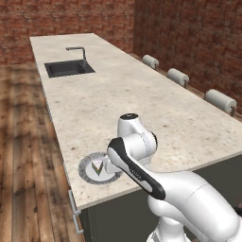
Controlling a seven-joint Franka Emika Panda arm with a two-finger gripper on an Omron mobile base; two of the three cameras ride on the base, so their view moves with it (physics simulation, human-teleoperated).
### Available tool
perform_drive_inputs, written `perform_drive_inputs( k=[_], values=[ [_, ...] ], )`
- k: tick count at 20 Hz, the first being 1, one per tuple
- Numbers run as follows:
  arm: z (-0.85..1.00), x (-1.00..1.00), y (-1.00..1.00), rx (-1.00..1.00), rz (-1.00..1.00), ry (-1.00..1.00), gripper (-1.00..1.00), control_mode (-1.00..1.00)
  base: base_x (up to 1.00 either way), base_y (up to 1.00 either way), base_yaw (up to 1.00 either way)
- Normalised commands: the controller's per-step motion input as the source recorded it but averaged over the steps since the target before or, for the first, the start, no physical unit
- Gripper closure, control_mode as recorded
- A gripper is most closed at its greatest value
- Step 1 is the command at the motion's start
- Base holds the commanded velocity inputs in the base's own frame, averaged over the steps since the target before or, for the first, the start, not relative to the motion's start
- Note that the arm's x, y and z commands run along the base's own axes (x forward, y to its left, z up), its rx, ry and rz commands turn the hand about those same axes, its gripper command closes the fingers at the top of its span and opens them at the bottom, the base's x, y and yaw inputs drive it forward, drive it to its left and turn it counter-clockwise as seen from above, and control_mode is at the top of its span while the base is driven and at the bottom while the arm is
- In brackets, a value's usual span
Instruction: Take the baked cake out of the oven and place it on the plate for cooling. Then close the oven door.
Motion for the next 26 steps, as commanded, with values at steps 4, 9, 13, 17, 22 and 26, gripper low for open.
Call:
perform_drive_inputs(
  k=[4, 9, 13, 17, 22, 26],
  values=[
    [0.00, 0.00, 0.00, 0.00, 0.00, 0.00, -1.00, -1.00, 0.00, 0.00, 0.00],
    [0.00, 0.00, 0.00, 0.00, 0.00, 0.00, -1.00, -1.00, 0.00, 0.00, 0.00],
    [0.00, 0.00, 0.00, 0.00, 0.00, 0.00, -1.00, 1.00, 0.00, 0.00, 0.00],
    [0.00, 0.00, 0.00, 0.00, 0.00, 0.00, -1.00, 1.00, 0.00, 0.00, 0.00],
    [0.00, 0.00, 0.00, 0.00, 0.00, 0.00, -1.00, 1.00, -0.02, 0.00, 0.01],
    [0.00, 0.00, 0.00, 0.00, 0.00, 0.00, -1.00, 1.00, -0.21, -0.19, -0.12]
  ],
)
